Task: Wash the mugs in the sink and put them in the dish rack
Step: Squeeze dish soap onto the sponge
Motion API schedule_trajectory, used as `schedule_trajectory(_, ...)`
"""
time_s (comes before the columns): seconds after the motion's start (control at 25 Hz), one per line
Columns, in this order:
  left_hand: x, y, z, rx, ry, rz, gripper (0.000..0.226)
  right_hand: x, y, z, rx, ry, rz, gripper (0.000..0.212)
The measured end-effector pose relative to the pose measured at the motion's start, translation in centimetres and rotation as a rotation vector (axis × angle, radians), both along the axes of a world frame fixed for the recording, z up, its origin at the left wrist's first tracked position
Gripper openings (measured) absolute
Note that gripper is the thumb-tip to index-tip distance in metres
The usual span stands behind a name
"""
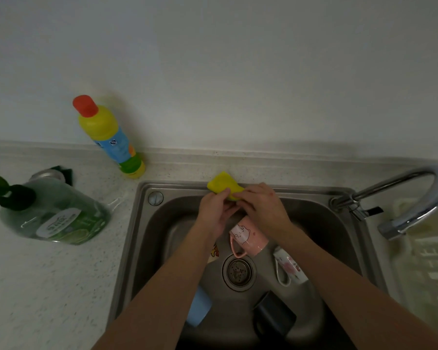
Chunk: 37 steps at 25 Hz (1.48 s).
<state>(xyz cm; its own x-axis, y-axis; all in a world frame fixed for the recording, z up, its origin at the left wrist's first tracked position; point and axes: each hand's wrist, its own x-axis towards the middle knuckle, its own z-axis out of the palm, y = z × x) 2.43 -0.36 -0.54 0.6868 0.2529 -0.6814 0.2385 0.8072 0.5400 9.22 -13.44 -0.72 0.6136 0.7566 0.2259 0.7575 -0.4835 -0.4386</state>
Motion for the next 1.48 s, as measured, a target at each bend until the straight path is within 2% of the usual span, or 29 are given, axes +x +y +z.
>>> schedule_trajectory(0.12, -0.9, 0.1, 1.1, 0.030, 0.035, 0.046, 0.017, -0.9, 0.1, 0.8, 0.029, 0.023, 0.027, 0.021)
schedule_trajectory(0.24, -2.5, 0.2, 1.9, 0.104, 0.075, 0.085, 0.017, -2.3, 0.2, 2.2, -0.018, 0.123, 0.048, 0.021)
schedule_trajectory(0.4, -5.8, 1.2, 2.9, 0.237, 0.148, 0.160, 0.004, -3.9, 0.8, 4.5, -0.038, 0.294, 0.060, 0.028)
schedule_trajectory(0.6, -11.5, 3.3, 5.4, 0.315, 0.176, 0.287, 0.005, -6.1, 2.9, 8.8, -0.115, 0.315, 0.187, 0.032)
schedule_trajectory(0.76, -16.7, 4.8, 8.6, 0.312, 0.203, 0.388, 0.027, -8.6, 6.3, 13.1, -0.158, 0.315, 0.297, 0.029)
schedule_trajectory(0.88, -20.5, 6.4, 11.9, 0.295, 0.168, 0.499, 0.028, -11.1, 9.7, 16.5, -0.125, 0.325, 0.350, 0.028)
schedule_trajectory(1.16, -25.3, 11.5, 17.9, 0.289, 0.024, 0.532, 0.030, -14.4, 20.1, 22.8, -0.096, 0.305, 0.440, 0.028)
schedule_trajectory(1.28, -25.7, 13.4, 19.0, 0.257, -0.021, 0.539, 0.027, -14.6, 24.8, 24.3, -0.184, 0.259, 0.506, 0.035)
schedule_trajectory(1.48, -25.3, 15.1, 18.9, 0.217, -0.045, 0.528, 0.028, -15.0, 28.7, 25.7, -0.463, 0.187, 0.658, 0.036)
